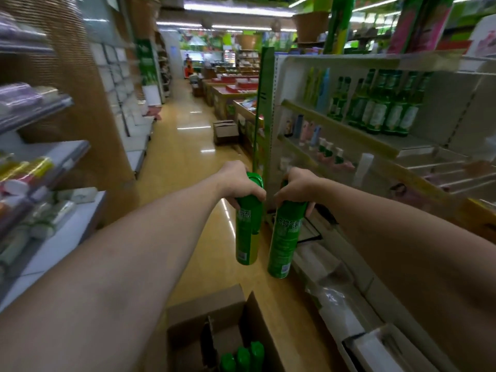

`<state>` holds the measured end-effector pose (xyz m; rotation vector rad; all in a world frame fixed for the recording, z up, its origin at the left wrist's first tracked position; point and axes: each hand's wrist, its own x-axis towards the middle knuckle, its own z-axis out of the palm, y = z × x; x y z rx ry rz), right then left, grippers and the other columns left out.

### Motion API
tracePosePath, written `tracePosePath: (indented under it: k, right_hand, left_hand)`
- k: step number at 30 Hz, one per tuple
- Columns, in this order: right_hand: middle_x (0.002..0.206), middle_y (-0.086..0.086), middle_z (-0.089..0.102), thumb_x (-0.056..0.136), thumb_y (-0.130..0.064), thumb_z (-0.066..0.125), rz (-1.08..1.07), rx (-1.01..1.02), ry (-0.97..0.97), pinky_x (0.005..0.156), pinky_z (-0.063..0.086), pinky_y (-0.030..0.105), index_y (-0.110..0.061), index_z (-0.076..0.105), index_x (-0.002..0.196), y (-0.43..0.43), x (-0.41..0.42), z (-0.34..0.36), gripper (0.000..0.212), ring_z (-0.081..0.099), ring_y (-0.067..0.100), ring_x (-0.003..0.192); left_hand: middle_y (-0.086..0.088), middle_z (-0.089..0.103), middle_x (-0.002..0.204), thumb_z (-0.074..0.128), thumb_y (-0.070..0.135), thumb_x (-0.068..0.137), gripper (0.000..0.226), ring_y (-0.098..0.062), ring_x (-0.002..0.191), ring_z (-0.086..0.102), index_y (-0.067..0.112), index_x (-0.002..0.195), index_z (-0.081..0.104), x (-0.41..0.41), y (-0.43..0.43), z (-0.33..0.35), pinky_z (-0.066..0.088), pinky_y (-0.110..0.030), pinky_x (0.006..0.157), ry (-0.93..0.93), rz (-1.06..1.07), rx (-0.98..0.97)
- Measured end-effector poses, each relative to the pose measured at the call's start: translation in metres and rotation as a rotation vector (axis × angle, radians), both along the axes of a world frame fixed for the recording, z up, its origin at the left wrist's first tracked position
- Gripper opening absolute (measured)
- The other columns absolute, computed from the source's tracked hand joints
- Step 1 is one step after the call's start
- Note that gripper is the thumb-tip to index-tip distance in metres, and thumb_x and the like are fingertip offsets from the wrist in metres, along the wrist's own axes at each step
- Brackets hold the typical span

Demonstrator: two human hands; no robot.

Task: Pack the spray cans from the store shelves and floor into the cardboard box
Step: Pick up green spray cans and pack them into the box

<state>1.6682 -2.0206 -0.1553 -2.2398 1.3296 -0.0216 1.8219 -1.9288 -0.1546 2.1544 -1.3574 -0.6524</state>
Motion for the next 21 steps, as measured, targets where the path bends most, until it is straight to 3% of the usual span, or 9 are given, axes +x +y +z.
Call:
tracePosePath:
  k: [3, 6, 13, 21]
  right_hand:
    - [0.104, 0.014, 0.060, 0.076, -0.028, 0.084, 0.098, 0.042, 0.032, 0.050, 0.061, 0.040, -0.007, 0.061, 0.108, -0.019, 0.026, -0.018, 0.045, 0.066, 0.033, 0.085]
    - [0.105, 0.016, 0.059, 0.076, -0.024, 0.084, 0.193, 0.083, 0.073, 0.059, 0.064, 0.047, -0.006, 0.060, 0.109, -0.035, 0.045, -0.037, 0.044, 0.067, 0.036, 0.088]
    - [0.102, 0.016, 0.059, 0.074, -0.020, 0.086, 0.369, 0.210, 0.162, 0.066, 0.064, 0.049, -0.006, 0.056, 0.108, -0.052, 0.069, -0.112, 0.047, 0.066, 0.035, 0.087]
    - [0.102, 0.013, 0.060, 0.074, -0.021, 0.086, 0.503, 0.343, 0.288, 0.064, 0.064, 0.047, -0.009, 0.059, 0.107, -0.040, 0.068, -0.227, 0.045, 0.066, 0.034, 0.088]
  left_hand:
    - [-0.012, 0.062, 0.106, 0.091, 0.030, 0.071, 0.066, -0.028, 0.088, 0.070, 0.007, 0.118, 0.052, 0.016, -0.009, -0.016, 0.065, -0.038, 0.063, 0.011, 0.095, 0.041]
    - [-0.013, 0.063, 0.106, 0.094, 0.032, 0.065, 0.071, -0.028, 0.087, 0.071, 0.007, 0.119, 0.055, 0.026, -0.017, -0.036, 0.064, -0.037, 0.061, 0.033, 0.197, 0.096]
    - [-0.011, 0.063, 0.107, 0.096, 0.032, 0.062, 0.071, -0.026, 0.086, 0.070, 0.009, 0.117, 0.058, 0.030, -0.016, -0.111, 0.063, -0.034, 0.056, 0.127, 0.389, 0.203]
    - [-0.008, 0.056, 0.120, 0.096, 0.030, 0.061, 0.095, -0.023, 0.095, 0.064, 0.010, 0.141, 0.050, 0.010, -0.001, -0.230, 0.062, -0.032, 0.056, 0.226, 0.435, 0.423]
